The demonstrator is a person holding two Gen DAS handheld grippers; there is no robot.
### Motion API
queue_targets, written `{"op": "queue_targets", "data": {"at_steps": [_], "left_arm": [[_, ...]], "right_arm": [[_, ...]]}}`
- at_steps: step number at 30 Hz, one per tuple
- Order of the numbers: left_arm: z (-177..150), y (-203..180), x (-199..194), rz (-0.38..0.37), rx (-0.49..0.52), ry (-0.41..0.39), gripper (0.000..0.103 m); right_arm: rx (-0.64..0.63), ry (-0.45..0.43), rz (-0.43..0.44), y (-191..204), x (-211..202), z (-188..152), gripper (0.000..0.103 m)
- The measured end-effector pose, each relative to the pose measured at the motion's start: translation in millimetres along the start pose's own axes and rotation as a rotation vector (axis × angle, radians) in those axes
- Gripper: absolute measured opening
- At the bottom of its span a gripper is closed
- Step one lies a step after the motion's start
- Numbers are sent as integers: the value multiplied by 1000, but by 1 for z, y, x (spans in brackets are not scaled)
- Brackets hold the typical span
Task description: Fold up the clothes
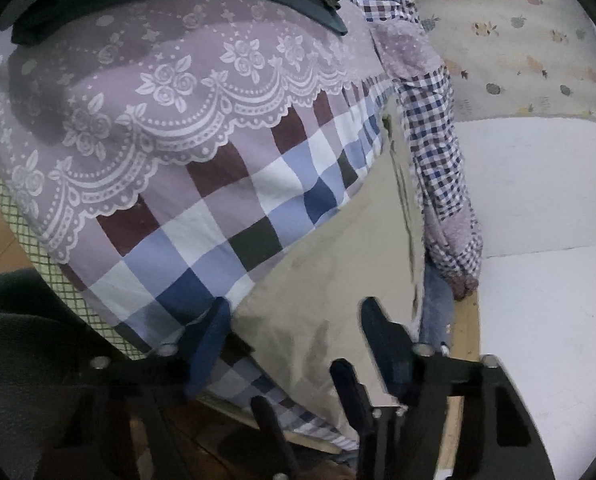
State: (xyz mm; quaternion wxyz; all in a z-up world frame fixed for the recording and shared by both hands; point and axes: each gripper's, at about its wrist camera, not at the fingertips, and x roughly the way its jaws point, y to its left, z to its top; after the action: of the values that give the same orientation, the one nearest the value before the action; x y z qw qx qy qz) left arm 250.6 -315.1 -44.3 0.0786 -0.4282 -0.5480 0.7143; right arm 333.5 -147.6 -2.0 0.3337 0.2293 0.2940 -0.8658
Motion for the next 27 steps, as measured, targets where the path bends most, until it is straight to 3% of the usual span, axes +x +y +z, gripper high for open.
{"op": "queue_targets", "data": {"at_steps": [11,21,23,25,27], "left_arm": [[1,2,-1,-20,-8,7,13],[4,0,-13,-73,-16,-33,7],[4,3,-14,-67,-23,-34,7],[3,4,-14,-57,-29,-31,7],[4,8,-16,-47,-39,-31,7]], "right_arm": [[-73,5,-54,8,14,-4,63],[-131,8,-109,16,23,-6,62],[-139,9,-109,17,24,-6,52],[-144,30,-111,18,27,-6,22],[-149,53,-114,18,30,-6,7]]}}
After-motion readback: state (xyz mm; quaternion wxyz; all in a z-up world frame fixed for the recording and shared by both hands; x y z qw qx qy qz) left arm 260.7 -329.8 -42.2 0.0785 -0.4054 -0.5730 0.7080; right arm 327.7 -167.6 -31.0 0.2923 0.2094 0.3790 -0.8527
